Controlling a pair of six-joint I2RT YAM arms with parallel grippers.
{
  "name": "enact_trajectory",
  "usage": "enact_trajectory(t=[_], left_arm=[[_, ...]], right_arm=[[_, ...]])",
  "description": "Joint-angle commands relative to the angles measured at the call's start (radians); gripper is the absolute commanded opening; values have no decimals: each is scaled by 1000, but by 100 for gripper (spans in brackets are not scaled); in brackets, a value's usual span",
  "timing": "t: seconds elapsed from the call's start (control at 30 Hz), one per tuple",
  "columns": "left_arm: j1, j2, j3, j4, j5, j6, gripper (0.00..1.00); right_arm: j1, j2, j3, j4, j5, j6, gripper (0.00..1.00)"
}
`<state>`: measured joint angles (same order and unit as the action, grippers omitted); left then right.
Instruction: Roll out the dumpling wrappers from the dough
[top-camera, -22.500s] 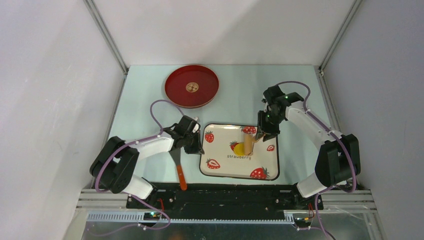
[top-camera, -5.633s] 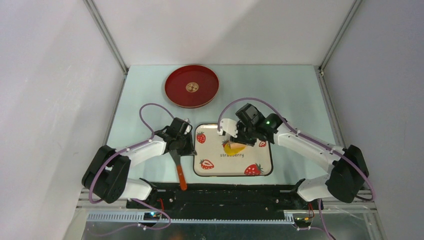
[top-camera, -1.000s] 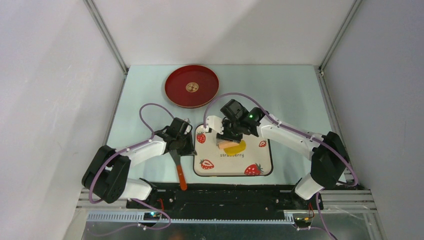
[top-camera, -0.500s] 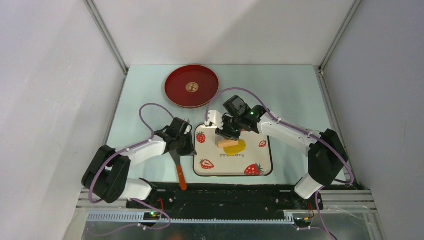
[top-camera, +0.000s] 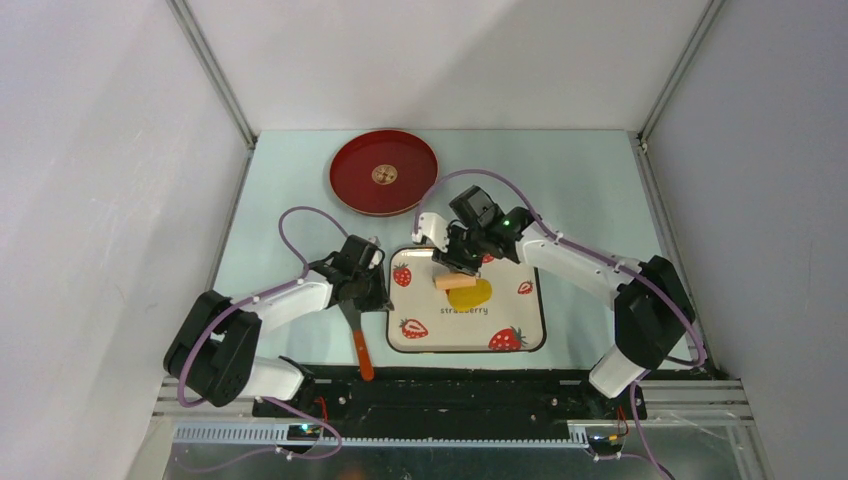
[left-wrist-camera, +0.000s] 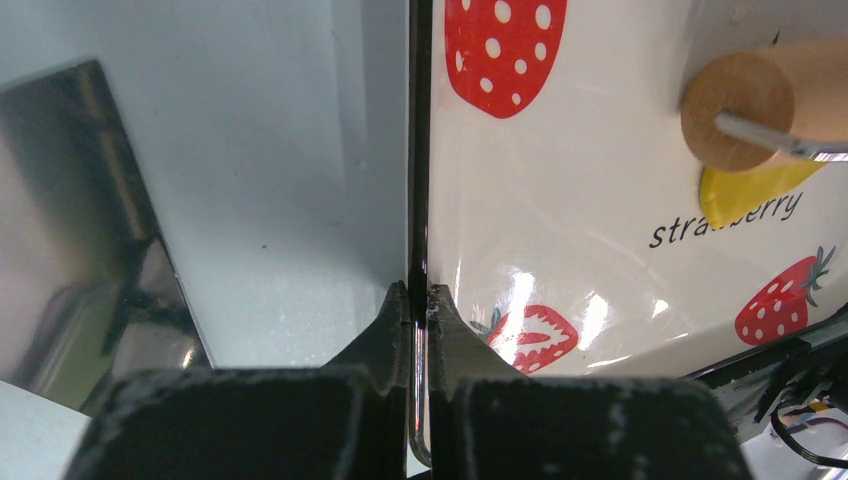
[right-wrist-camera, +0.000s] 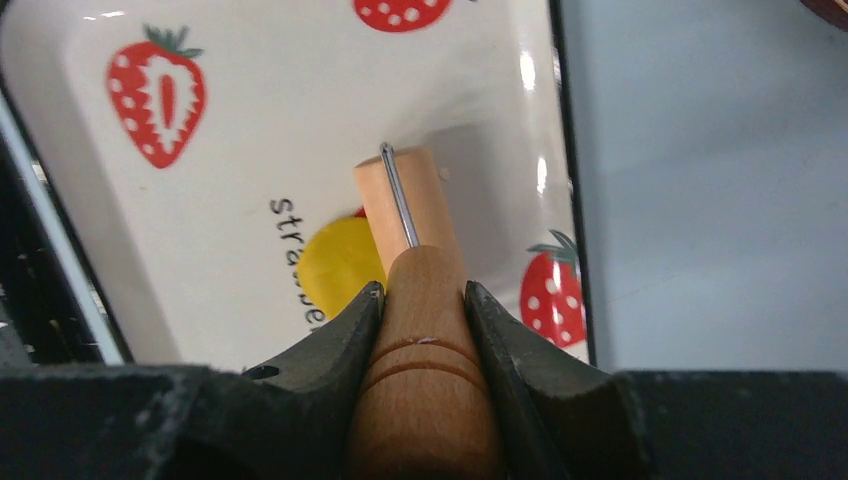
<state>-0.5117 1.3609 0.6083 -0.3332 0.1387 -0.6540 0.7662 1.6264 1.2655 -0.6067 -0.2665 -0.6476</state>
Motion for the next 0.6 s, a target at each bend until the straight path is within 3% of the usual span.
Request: enact_trajectory(t=[0.0, 0.33, 0.57], left_arm=[[21, 33, -44, -102, -135, 60, 0], [21, 31, -41, -103, -133, 56, 0], [22, 42, 0, -90, -85, 10, 0]], right_arm=[[-47, -39, -1, -73, 208, -10, 0], [-150, -330, 2, 55, 138, 154, 0], [-414, -427, -20, 51, 203, 626, 0]])
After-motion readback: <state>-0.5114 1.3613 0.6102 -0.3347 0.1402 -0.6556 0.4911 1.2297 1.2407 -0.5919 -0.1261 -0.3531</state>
